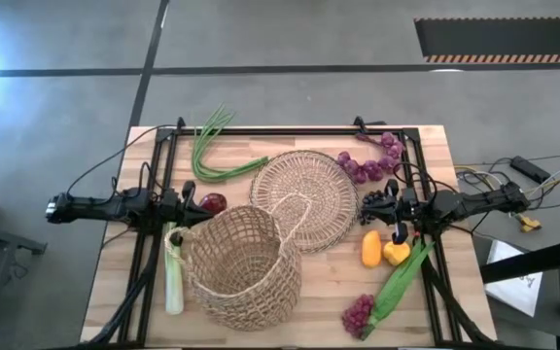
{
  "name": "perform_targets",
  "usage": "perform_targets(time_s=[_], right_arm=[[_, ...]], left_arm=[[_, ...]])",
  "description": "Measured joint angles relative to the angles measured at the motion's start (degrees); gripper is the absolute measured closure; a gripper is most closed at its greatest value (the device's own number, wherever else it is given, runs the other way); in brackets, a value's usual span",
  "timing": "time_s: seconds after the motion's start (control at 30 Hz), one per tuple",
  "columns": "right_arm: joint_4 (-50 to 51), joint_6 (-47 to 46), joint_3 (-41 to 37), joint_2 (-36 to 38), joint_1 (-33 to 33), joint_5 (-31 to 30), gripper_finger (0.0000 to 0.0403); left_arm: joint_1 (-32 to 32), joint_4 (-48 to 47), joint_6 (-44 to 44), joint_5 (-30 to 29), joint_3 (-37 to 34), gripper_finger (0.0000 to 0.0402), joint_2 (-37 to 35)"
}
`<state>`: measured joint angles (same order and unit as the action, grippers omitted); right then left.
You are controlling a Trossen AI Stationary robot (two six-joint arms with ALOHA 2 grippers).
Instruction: Build produce basket
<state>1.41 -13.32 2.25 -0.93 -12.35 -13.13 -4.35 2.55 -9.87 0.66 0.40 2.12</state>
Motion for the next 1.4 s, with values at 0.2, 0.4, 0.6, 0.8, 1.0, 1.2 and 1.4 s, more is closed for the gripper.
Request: perform_targets(time_s=[0.2, 0.4, 0.6, 0.8, 1.0, 1.2, 1.4], right_arm=[[0.00, 0.00, 0.00, 0.00, 0.00, -0.02, 0.0394], [-1.25, 2.99, -0.18, 0.00, 0.01, -0.74, 0.0394], [-10.20, 4.46, -0.27, -0.36, 0.01, -1.63, 0.0394], [-22.39, -1.39, -0.82, -6.66, -0.03, 4.93, 0.0394], [-43.41, -5.99, 1.20, -25.29, -0.30, 14.68, 0.0394], [-35.67, -6.18, 18.16, -46.11, -0.36, 11.77, 0.0375], [-1.76, -7.11, 45.86, -59.31, 0.74, 11.23, 0.0301]], left_arm=[[0.00, -0.02, 0.00, 0.00, 0.00, 0.0402, -0.01], [-0.01, -0.02, 0.00, 0.01, 0.00, 0.0402, -0.01], [0.00, -0.02, 0.00, 0.01, -0.01, 0.0402, 0.00], [-0.01, 0.00, 0.00, 0.01, 0.00, 0.0402, 0.01], [-0.01, -0.02, 0.00, 0.01, -0.01, 0.0402, -0.01], [0.00, -0.02, 0.00, 0.01, -0.01, 0.0402, 0.00], [0.01, -0.02, 0.00, 0.01, 0.00, 0.0402, 0.01]])
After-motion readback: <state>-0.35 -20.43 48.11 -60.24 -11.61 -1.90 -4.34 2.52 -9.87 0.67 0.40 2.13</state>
